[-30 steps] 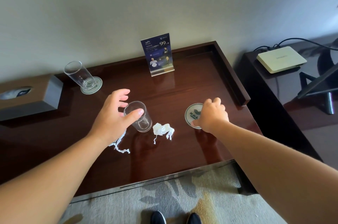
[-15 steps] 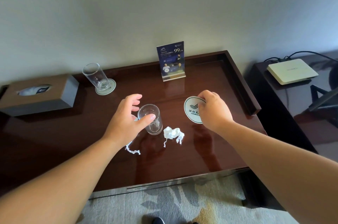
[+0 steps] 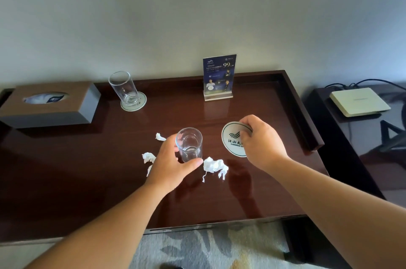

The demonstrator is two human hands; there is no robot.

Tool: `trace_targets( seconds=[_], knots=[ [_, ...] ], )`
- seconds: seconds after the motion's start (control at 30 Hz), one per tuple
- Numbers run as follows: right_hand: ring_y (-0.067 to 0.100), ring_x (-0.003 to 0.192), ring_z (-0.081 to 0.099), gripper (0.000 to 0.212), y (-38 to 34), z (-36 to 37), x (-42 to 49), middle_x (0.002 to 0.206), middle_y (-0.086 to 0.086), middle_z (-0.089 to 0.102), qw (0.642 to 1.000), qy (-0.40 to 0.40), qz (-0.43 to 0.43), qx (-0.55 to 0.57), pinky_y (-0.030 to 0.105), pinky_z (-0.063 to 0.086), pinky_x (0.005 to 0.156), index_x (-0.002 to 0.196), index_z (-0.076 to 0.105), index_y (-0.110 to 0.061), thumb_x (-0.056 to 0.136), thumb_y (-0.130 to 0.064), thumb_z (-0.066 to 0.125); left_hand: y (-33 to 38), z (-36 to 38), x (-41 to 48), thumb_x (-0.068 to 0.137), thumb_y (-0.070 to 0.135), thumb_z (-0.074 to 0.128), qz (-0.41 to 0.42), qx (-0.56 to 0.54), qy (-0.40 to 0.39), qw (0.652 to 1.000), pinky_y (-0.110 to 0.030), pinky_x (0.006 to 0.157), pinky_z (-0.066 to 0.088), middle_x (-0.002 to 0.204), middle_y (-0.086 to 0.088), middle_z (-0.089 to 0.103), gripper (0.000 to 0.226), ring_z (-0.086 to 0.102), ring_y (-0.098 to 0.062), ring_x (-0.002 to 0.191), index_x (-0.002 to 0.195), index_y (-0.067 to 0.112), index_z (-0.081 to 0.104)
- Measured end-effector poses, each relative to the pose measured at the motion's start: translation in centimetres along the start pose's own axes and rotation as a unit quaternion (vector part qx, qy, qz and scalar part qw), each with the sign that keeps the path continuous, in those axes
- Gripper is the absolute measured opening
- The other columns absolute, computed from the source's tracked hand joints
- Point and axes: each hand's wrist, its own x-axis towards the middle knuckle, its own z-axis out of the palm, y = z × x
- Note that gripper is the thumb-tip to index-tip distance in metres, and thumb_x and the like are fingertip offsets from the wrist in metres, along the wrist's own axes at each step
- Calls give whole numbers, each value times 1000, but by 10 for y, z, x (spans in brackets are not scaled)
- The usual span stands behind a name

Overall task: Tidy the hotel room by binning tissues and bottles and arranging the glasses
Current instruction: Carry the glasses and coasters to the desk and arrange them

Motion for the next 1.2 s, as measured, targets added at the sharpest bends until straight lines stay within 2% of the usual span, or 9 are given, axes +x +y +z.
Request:
trace_targets(
  seconds=[0.17,0.27,0.37,0.6,0.67,0.8,1.0,1.1,1.2],
  knots=[
    [11,80,55,15,-1,-2,-1,90,-12,60,1000,0,2,-4,18,37,54,97,52,-33,92,-19,50,-10,10,11,61,53,77,-7,12,13,1000,-26,92,41,123,25,48,69,49,3,115,119,50,38],
    [12,81,55,15,-3,-1,-1,90,-12,61,1000,-4,0,-2,23,39,57,97,52,-32,92,-19,50,-12,12,15,66,47,78,-13,22,16,1000,-24,88,39,124,20,51,69,52,-2,113,124,41,40],
    [13,82,56,15,-5,0,-1,90,-11,62,1000,-8,-3,-4,26,41,63,96,53,-31,91,-18,50,-8,12,15,67,47,77,-16,31,16,999,-23,81,40,116,19,55,63,55,-2,103,118,43,41],
    [11,79,57,16,-23,-6,12,93,-9,62,1000,-6,-22,0,18,40,53,103,53,-31,93,-19,51,12,-12,6,57,58,70,-14,40,23,999,-20,78,44,104,26,59,55,58,4,96,102,59,39],
    [12,81,58,18,-35,-10,17,96,-7,63,999,-4,-37,9,21,45,56,108,53,-30,93,-19,51,23,-28,8,56,57,70,-16,38,39,998,-24,82,46,103,29,59,56,59,2,97,104,57,40],
    [16,86,61,22,-62,-16,29,102,-3,64,998,-4,-59,23,33,54,68,115,53,-25,93,-20,53,44,-64,12,58,52,71,-9,38,63,997,-26,76,47,101,28,59,52,62,-2,88,101,56,42],
    [15,84,59,19,-95,-5,55,97,-9,62,996,-20,-82,41,30,50,65,107,54,-30,94,-17,48,58,-105,27,57,55,71,7,38,95,995,-33,84,49,106,22,58,59,61,-3,92,108,47,42],
    [11,82,57,22,-109,10,75,97,-8,62,995,-40,-88,40,19,42,55,104,54,-32,95,-15,46,55,-118,44,58,54,72,15,41,93,995,-36,83,51,105,17,61,61,62,-3,89,111,44,44],
    [13,89,56,25,-121,33,99,105,-5,61,994,-51,-90,31,18,39,60,105,58,-31,94,-13,46,47,-130,68,58,54,73,23,34,69,997,-34,86,51,107,19,61,63,61,1,91,114,46,44]
  ],
)
